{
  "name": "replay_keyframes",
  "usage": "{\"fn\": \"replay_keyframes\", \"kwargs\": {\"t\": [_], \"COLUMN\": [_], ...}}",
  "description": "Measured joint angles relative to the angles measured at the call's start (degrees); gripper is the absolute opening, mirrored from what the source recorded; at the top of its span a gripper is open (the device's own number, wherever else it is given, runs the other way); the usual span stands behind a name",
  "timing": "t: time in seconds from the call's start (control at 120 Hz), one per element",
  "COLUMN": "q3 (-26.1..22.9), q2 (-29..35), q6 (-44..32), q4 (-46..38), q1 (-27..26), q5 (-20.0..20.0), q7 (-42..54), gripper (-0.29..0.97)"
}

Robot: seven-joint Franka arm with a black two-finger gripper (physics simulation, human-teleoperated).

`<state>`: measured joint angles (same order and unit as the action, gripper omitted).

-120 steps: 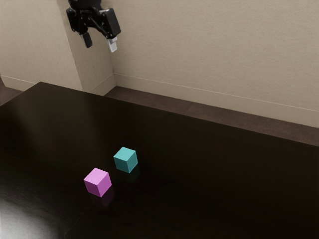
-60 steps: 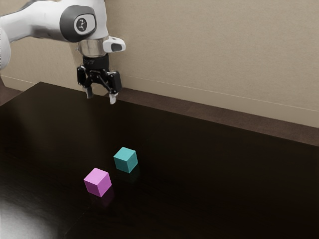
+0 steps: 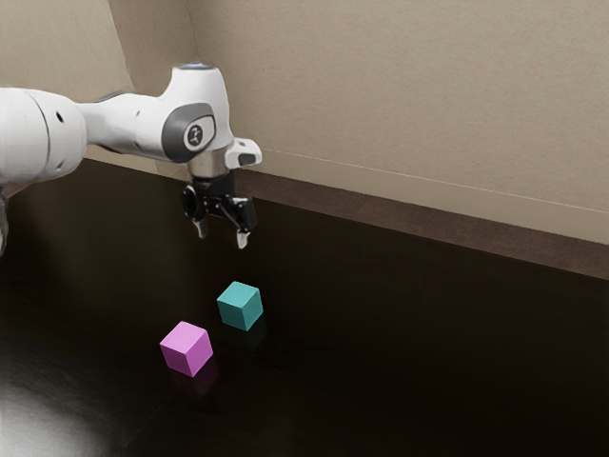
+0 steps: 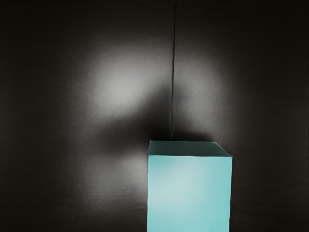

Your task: Pick up the blue block with one arm, and put the blue block on the pink block with one arm

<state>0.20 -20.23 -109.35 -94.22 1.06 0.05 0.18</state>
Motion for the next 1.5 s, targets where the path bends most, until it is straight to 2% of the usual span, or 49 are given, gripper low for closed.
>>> {"fn": "replay_keyframes", "kwargs": {"t": [0.45, 0.775, 1.417, 1.5], "q3": [-0.02, 0.06, 0.06, 0.06], "q2": [-7.85, -7.06, -9.95, -9.96], "q6": [-7.01, -10.67, -14.95, -15.06], "q4": [-0.09, -5.88, -7.14, -7.21], "q1": [-0.53, -1.46, -1.81, -1.7], "q5": [-0.19, -0.62, -0.67, -0.67], "q7": [1.44, 1.77, 2.16, 2.19], "gripper": [0.68, 0.68, 0.68, 0.63]}}
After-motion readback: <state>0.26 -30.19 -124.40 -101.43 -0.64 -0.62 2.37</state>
